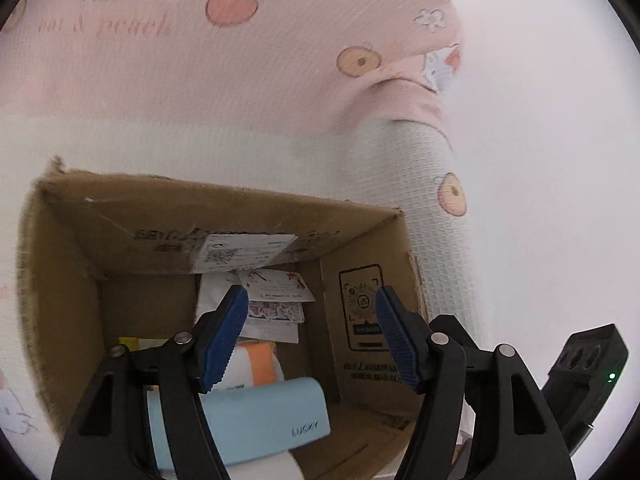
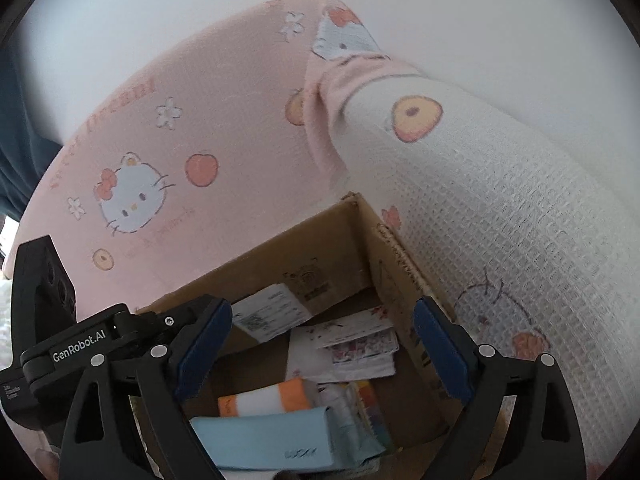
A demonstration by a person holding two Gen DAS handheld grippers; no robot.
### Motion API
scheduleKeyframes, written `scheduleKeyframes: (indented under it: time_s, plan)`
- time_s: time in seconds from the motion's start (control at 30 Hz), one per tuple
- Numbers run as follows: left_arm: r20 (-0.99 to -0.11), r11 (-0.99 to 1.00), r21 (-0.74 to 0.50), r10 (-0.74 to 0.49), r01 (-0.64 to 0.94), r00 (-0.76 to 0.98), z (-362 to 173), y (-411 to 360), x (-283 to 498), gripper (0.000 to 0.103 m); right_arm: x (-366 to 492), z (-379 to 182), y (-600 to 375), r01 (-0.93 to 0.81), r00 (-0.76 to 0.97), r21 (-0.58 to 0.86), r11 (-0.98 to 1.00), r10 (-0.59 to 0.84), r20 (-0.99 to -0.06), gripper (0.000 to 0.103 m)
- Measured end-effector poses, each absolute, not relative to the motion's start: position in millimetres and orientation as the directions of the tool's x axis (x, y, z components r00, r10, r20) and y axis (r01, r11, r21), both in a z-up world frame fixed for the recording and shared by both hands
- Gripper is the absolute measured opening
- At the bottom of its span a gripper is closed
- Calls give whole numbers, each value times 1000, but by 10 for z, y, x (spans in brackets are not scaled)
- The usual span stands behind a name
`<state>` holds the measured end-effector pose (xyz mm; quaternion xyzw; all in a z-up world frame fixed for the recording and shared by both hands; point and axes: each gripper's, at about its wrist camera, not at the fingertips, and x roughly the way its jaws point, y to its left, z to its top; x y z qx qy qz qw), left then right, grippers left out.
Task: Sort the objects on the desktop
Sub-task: 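Lower the floral card into the cardboard box and open the right gripper, then withdraw the right gripper from the box back over the bed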
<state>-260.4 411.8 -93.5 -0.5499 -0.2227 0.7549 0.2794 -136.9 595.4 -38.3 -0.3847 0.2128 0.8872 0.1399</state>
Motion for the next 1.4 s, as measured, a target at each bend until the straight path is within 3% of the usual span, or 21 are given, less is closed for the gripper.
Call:
scheduleKeyframes:
  time_s: [0.57,0.9,1.4]
  plan:
    - [-674,-727,-653,686,-214,-273,-444,3207,-1899,71,-808,164,4957,-385,-665,237,-892,90,-742,92]
    - [-642,-694,-686,719,-220,-267,-401,2658,-1548,78,-446,412,4304,-351,-680,181,-919,116,-724,92]
    - [-639,-713,-681,691,-167,-338,-660,1644,-1293,79,-429,175,3354,-269,-648,165,-949,52,-760,92]
